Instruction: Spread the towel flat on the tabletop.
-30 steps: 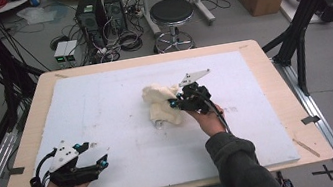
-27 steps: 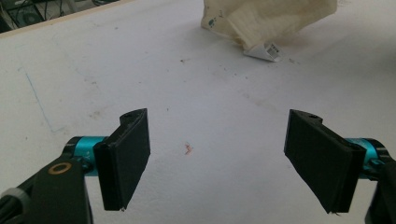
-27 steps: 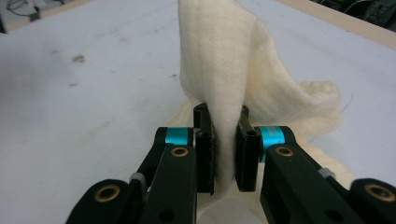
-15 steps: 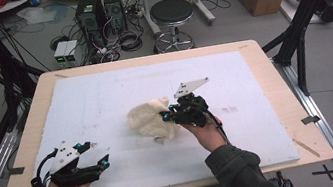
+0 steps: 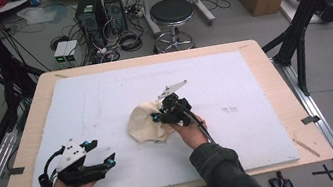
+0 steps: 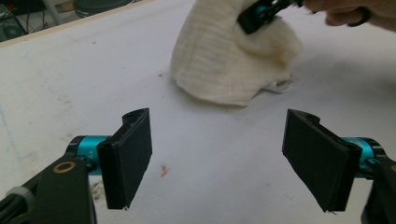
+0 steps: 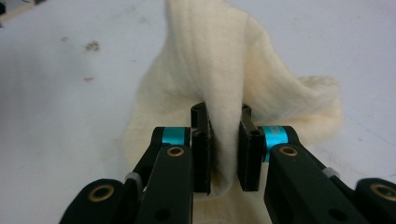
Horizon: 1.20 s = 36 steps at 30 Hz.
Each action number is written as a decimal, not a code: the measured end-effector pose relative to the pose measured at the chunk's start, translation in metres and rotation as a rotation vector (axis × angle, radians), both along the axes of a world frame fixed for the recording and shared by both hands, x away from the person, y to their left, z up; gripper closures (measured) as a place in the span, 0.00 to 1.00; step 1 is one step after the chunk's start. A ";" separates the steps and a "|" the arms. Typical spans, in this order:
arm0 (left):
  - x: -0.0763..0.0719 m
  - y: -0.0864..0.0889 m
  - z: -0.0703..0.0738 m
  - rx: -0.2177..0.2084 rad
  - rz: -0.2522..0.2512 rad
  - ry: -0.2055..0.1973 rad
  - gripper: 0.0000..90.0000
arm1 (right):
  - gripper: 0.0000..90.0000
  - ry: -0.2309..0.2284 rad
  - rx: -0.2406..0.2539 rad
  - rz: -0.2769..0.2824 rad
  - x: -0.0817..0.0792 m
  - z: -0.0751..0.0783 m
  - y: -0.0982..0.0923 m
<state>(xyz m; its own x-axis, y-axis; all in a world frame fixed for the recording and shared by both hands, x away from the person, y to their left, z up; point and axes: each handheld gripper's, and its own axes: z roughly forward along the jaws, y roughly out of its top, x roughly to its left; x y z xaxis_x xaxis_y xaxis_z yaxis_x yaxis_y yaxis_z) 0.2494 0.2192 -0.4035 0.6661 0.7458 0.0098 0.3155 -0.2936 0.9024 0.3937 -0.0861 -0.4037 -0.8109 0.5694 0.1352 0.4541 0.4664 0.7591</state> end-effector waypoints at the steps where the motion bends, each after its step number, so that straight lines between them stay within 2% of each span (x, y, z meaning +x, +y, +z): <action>1: 0.002 -0.003 -0.001 0.000 -0.006 0.003 0.28 | 0.87 0.006 -0.002 -0.008 0.003 -0.004 0.002; 3: 0.005 -0.009 -0.002 0.004 -0.019 0.011 0.29 | 0.85 0.029 0.001 -0.022 0.008 -0.011 0.004; 5: 0.008 -0.017 -0.003 -0.013 -0.040 0.027 0.31 | 0.80 0.030 0.000 -0.022 0.012 -0.015 0.005; 7: 0.012 -0.026 -0.004 -0.010 -0.053 0.035 0.33 | 0.74 0.039 0.025 -0.014 0.014 -0.015 0.003; 10: 0.019 -0.041 -0.008 -0.001 -0.081 0.055 0.36 | 0.61 0.019 0.059 0.001 0.009 -0.006 -0.001; 13: 0.025 -0.056 -0.013 0.012 -0.097 0.068 0.41 | 0.53 -0.007 0.064 0.013 0.003 0.003 -0.006; 15: 0.030 -0.066 -0.017 0.035 -0.114 0.074 0.48 | 0.51 -0.017 0.085 0.025 -0.003 0.009 -0.014; 17: 0.034 -0.074 -0.021 0.038 -0.127 0.088 0.51 | 0.49 -0.044 0.099 0.021 -0.009 0.013 -0.023; 21: 0.044 -0.092 -0.029 0.050 -0.153 0.105 0.57 | 0.48 -0.064 0.129 0.018 -0.020 0.016 -0.044; 25: 0.054 -0.103 -0.036 0.075 -0.148 0.133 0.57 | 0.49 -0.078 0.154 0.028 -0.032 0.015 -0.065; 27: 0.058 -0.106 -0.038 0.085 -0.143 0.141 0.58 | 0.53 -0.085 0.147 0.044 -0.037 0.011 -0.073; 31: 0.065 -0.107 -0.041 0.101 -0.113 0.157 0.63 | 0.56 -0.080 0.085 0.055 -0.038 -0.002 -0.079; 34: 0.069 -0.107 -0.043 0.118 -0.096 0.168 0.70 | 0.57 -0.084 0.052 0.051 -0.034 -0.008 -0.078; 36: 0.071 -0.106 -0.043 0.128 -0.086 0.171 0.76 | 0.57 -0.105 0.048 0.046 -0.028 -0.010 -0.077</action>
